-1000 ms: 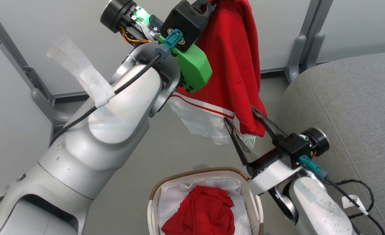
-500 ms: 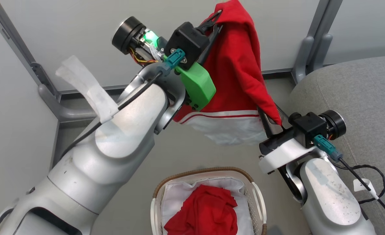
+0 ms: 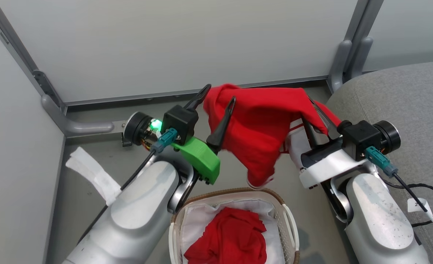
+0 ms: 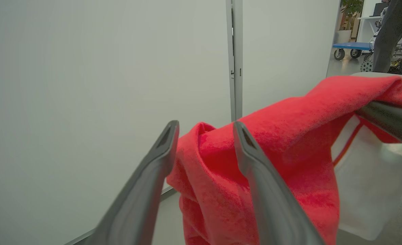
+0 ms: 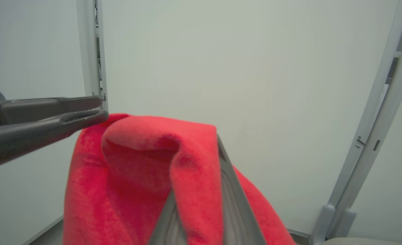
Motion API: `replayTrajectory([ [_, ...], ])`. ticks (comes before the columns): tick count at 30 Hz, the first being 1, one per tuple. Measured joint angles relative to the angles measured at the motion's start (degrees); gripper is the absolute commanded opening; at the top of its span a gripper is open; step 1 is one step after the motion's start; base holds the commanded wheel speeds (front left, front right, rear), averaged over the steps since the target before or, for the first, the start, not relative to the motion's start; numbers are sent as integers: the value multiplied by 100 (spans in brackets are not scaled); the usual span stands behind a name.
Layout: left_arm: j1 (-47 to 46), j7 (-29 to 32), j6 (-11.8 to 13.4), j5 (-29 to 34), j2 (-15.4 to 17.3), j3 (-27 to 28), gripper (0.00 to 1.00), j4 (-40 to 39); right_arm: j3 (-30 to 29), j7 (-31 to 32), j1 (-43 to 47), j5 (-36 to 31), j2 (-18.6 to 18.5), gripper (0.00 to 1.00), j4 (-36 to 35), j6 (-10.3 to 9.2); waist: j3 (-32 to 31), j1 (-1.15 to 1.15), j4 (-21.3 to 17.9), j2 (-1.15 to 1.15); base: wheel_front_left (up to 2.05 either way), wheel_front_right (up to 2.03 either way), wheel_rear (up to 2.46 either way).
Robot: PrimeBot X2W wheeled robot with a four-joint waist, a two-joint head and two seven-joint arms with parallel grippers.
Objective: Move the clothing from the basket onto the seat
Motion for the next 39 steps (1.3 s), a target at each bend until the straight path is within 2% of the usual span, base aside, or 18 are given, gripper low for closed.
replayTrajectory([
  [8,856,-202,-97,-155,76,207,100,208,-232,0,9,-232,0,0,-16,0,20,0,-40,0,0,0,0],
  [13,1326,-229,-155,-159,58,457,100,64,-400,0,79,-296,-1,0,2,0,11,0,-59,0,0,0,0],
  [27,1801,-238,-252,437,-37,937,100,-213,-577,1,157,-346,1,0,74,0,41,0,-154,0,0,0,0],
  [33,1858,-240,-271,625,-90,1077,100,-369,-694,0,82,-380,1,0,34,1,149,0,-455,0,0,0,0],
  [39,1839,-241,-334,837,-166,1139,100,-500,-883,1,40,-437,0,0,-27,1,331,0,-975,0,0,0,0],
])
